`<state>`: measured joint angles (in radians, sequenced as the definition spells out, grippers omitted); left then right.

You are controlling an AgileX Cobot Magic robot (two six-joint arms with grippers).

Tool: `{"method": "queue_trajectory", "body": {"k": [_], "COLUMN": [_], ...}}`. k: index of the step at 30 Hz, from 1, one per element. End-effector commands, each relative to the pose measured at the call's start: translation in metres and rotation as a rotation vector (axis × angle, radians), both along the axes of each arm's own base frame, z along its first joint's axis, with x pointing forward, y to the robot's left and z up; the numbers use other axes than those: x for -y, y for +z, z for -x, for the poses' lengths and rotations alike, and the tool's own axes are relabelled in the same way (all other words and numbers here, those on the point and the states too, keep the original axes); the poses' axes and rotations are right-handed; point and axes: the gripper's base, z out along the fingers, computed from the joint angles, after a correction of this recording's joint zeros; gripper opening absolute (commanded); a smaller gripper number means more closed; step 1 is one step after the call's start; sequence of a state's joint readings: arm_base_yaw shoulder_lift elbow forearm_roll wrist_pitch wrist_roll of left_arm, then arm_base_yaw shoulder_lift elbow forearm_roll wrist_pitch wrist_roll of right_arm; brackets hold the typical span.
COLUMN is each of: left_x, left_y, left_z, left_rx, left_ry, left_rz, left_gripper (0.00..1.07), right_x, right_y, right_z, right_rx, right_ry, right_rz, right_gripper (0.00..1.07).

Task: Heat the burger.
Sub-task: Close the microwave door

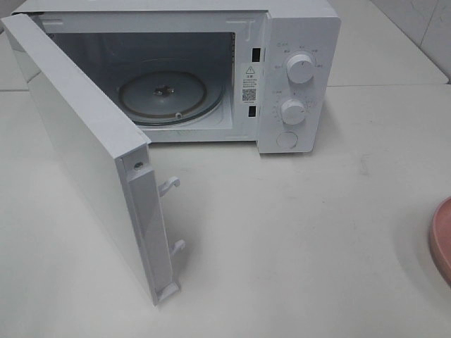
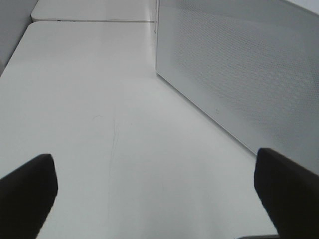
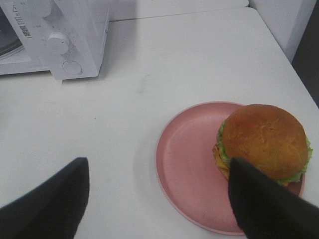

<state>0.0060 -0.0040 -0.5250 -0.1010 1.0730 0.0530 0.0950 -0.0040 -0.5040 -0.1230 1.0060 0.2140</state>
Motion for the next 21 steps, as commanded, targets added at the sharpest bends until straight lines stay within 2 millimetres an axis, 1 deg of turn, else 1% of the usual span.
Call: {"method": "queue_trajectory", "body": {"k": [1,3,5,6,8,9,10,11,12,13,14,15,16,17,19,20,21], "left_x": [0.001,0.001,0.002,0.002,0.003,0.003,0.003,0.003,0.003,0.002,0.002,0.002,0.002,0.002,0.001,0.001,0.001], "left_y": [0.012,0.013,0.016,0.016,0.021,0.021,0.021,0.021,0.022,0.021,0.021,0.020,0.020,0.020,0.019,0.019,0.019], "left_z": [-0.003,-0.004,-0.014,-0.014,-0.029,-0.029,-0.033,-0.033,-0.041,-0.046,-0.046,-0.055,-0.059,-0.059,-0.077,-0.077,-0.082], "left_rx": [0.021,0.014,-0.004,-0.004,-0.004,-0.004,-0.009,-0.009,-0.030,-0.048,-0.048,-0.082,-0.096,-0.096,-0.120,-0.120,-0.122], "left_ry": [-0.003,-0.003,-0.004,-0.004,-0.008,-0.008,-0.006,-0.006,-0.003,-0.001,-0.001,0.001,0.003,0.003,0.012,0.012,0.015], "left_rz": [0.022,0.022,0.030,0.030,0.058,0.058,0.059,0.059,0.061,0.061,0.061,0.062,0.063,0.063,0.066,0.066,0.067], "left_gripper": [0.98,0.97,0.93,0.93,0.84,0.84,0.75,0.75,0.63,0.57,0.57,0.47,0.42,0.42,0.23,0.23,0.18], "right_x": [0.000,0.000,0.000,0.000,0.000,0.000,0.000,0.000,0.000,0.000,0.000,0.000,0.000,0.000,0.000,0.000,0.000], "right_y": [-0.001,-0.001,-0.001,-0.001,-0.001,-0.001,-0.001,-0.001,-0.001,-0.001,-0.001,-0.001,-0.001,-0.001,-0.001,-0.001,-0.001], "right_z": [0.004,0.004,0.004,0.004,0.004,0.004,0.004,0.004,0.004,0.004,0.004,0.004,0.004,0.004,0.004,0.004,0.004], "right_rx": [0.030,0.030,0.030,0.030,0.030,0.030,0.030,0.030,0.030,0.030,0.030,0.030,0.030,0.030,0.030,0.030,0.030], "right_ry": [-0.003,-0.003,-0.003,-0.003,-0.003,-0.003,-0.003,-0.003,-0.003,-0.003,-0.003,-0.003,-0.003,-0.003,-0.003,-0.003,-0.003], "right_rz": [0.002,0.002,0.002,0.002,0.002,0.002,0.002,0.002,0.002,0.002,0.002,0.002,0.002,0.002,0.002,0.002,0.002], "right_gripper": [0.75,0.75,0.75,0.75,0.75,0.75,0.75,0.75,0.75,0.75,0.75,0.75,0.75,0.75,0.75,0.75,0.75]}}
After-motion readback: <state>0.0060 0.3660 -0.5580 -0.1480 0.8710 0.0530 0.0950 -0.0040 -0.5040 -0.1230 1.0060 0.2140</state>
